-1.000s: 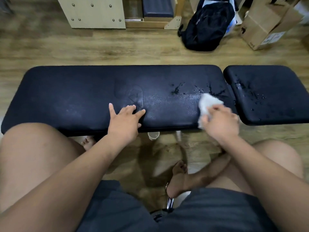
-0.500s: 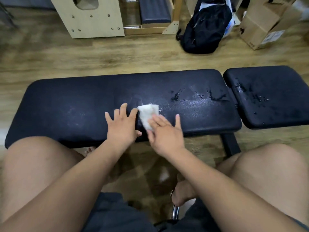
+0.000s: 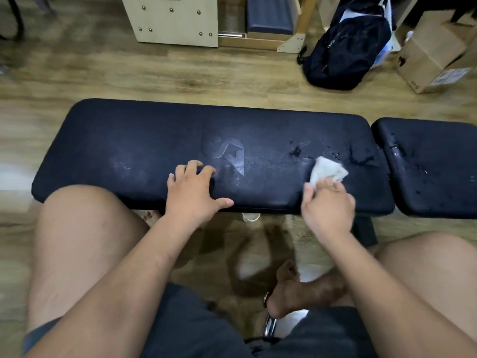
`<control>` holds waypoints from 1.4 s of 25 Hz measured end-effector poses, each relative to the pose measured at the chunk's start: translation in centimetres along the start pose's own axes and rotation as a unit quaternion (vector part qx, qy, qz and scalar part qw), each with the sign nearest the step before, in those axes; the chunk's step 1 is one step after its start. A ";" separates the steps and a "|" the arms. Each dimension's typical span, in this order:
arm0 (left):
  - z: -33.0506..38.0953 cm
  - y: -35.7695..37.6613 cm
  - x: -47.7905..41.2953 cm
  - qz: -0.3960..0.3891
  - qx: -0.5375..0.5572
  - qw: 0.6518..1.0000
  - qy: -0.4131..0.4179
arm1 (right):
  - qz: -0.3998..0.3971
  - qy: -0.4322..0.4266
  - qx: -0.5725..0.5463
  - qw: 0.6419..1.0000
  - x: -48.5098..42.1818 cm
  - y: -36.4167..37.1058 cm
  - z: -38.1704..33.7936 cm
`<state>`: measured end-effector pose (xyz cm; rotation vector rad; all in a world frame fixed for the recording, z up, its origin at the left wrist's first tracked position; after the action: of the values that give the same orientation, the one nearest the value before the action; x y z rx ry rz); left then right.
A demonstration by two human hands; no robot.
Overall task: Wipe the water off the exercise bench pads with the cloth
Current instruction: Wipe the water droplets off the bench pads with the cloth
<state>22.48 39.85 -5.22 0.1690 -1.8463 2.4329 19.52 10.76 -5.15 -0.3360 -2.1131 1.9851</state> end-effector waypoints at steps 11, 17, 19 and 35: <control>-2.1 0.2 0.4 -0.019 -0.054 0.998 -0.017 | -0.109 -0.364 -0.028 0.925 4.5 3.4 -20.6; 6.5 3.0 3.9 -0.030 -0.162 0.967 0.193 | -0.086 -0.291 0.015 0.953 0.8 1.1 -8.9; 8.6 4.7 4.8 -0.037 -0.186 0.952 0.240 | -0.081 -0.223 0.023 0.971 -1.1 0.4 -2.9; 9.0 1.8 -3.5 -0.013 -0.217 0.966 0.140 | -0.025 -0.209 -0.113 0.971 -3.1 0.8 -8.4</control>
<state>26.07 30.72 -5.01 -0.1709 -2.1546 1.8523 25.09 17.79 -5.48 0.1136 -2.5798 1.9200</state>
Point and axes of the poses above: each hand's wrist, its own x-axis away from the middle knuckle, its own y-axis out of the palm, z = x × y, the point moved 10 cm from there along -x, towards the middle knuckle, and after that the axes turned 2 degrees about -y, right-handed, at the moved point
